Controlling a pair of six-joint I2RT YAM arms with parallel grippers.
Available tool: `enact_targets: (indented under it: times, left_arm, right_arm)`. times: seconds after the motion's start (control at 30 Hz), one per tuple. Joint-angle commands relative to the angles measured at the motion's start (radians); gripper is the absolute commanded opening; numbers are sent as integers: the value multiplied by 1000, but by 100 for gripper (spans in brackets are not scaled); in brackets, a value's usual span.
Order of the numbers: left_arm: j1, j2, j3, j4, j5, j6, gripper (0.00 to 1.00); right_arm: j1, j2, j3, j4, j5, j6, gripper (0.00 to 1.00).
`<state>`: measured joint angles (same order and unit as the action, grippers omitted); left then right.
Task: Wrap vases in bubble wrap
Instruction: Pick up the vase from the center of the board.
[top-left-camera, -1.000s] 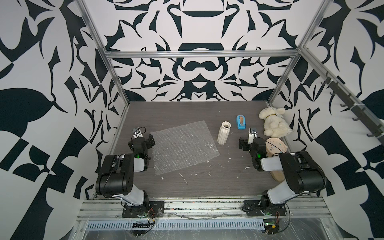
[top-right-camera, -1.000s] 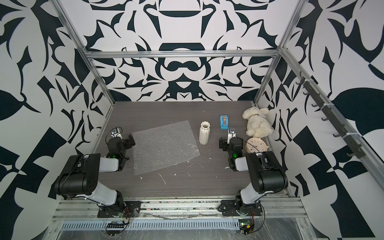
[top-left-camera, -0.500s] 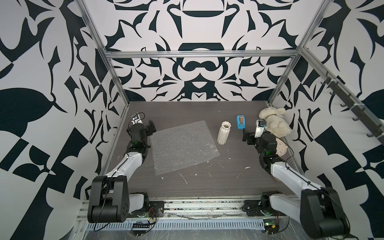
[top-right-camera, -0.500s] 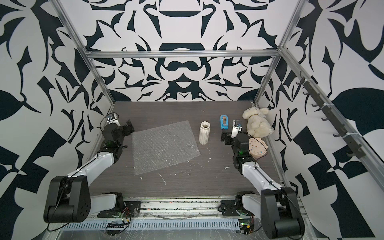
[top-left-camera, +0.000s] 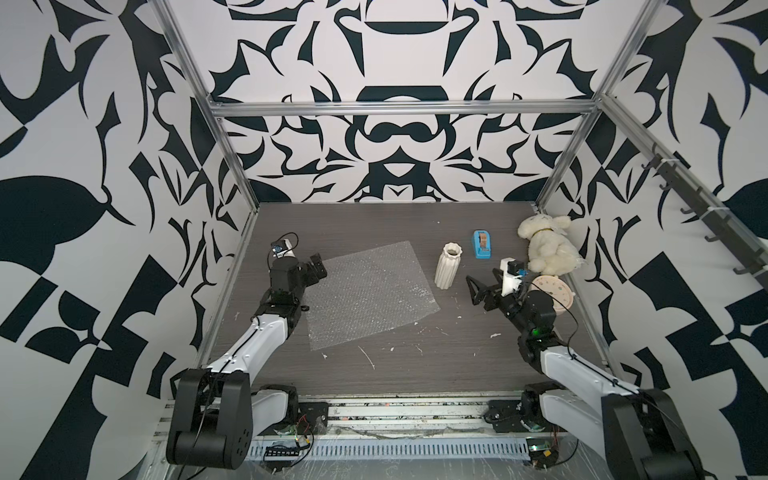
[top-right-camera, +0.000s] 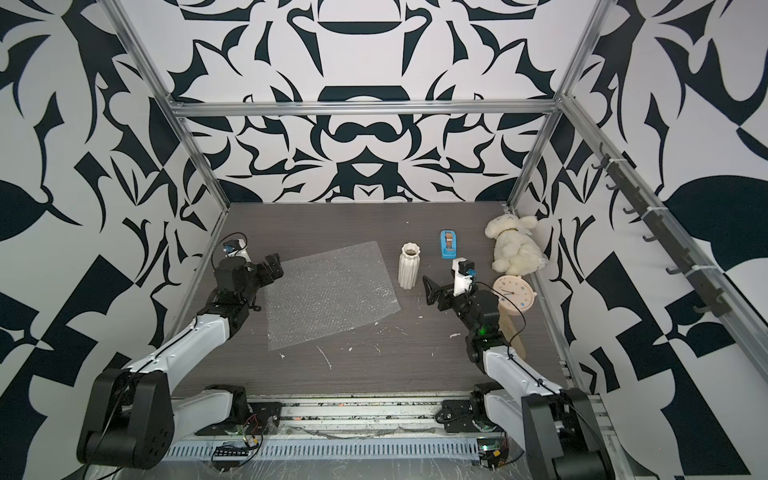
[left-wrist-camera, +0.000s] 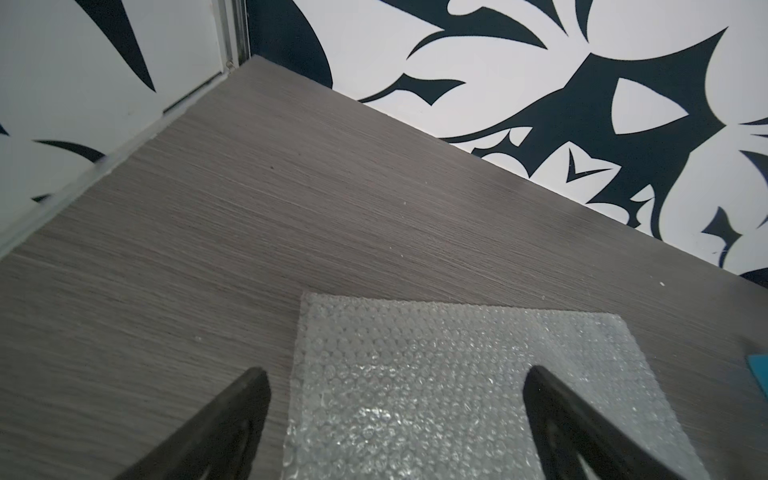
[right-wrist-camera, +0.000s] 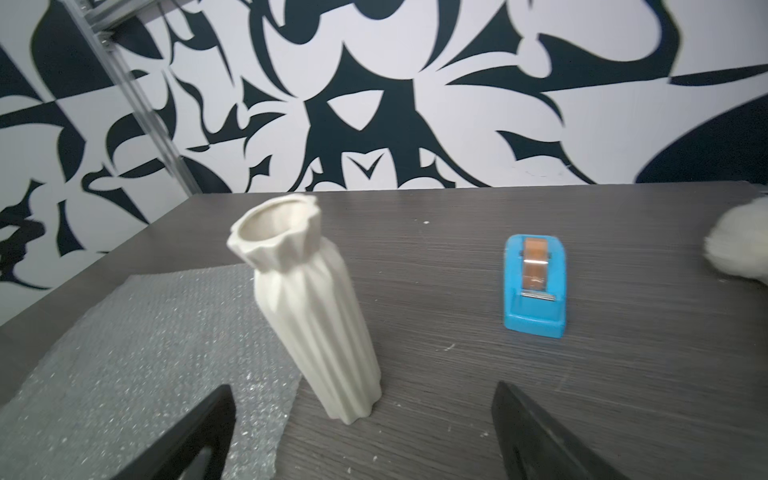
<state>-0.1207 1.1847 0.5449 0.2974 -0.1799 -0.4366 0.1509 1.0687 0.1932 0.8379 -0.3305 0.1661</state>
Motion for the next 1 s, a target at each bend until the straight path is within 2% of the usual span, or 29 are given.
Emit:
enact_targets:
  times: [0.0, 0.1, 0.27, 0.73, 0.87, 0.97]
  left_arm:
    - [1, -7, -13, -1, 52, -64, 100]
    - [1, -1, -11, 0, 74, -68, 100]
    - [1, 8, -8, -1, 81, -62, 100]
    - [1, 8, -30, -57, 127, -65, 100]
    - [0, 3, -24, -107, 135, -61, 100]
    - [1, -16, -29, -121, 129, -57, 99]
  right_arm:
    - [68, 71, 14, 190, -47, -110, 100]
    - [115, 168, 39, 227, -29, -162, 100]
    - [116, 337, 53, 383, 7, -153, 100]
    - [103, 640, 195, 586, -31, -124, 100]
    - [99, 706, 253, 586, -90, -128, 99]
    - [100, 723, 269, 587, -80, -133, 99]
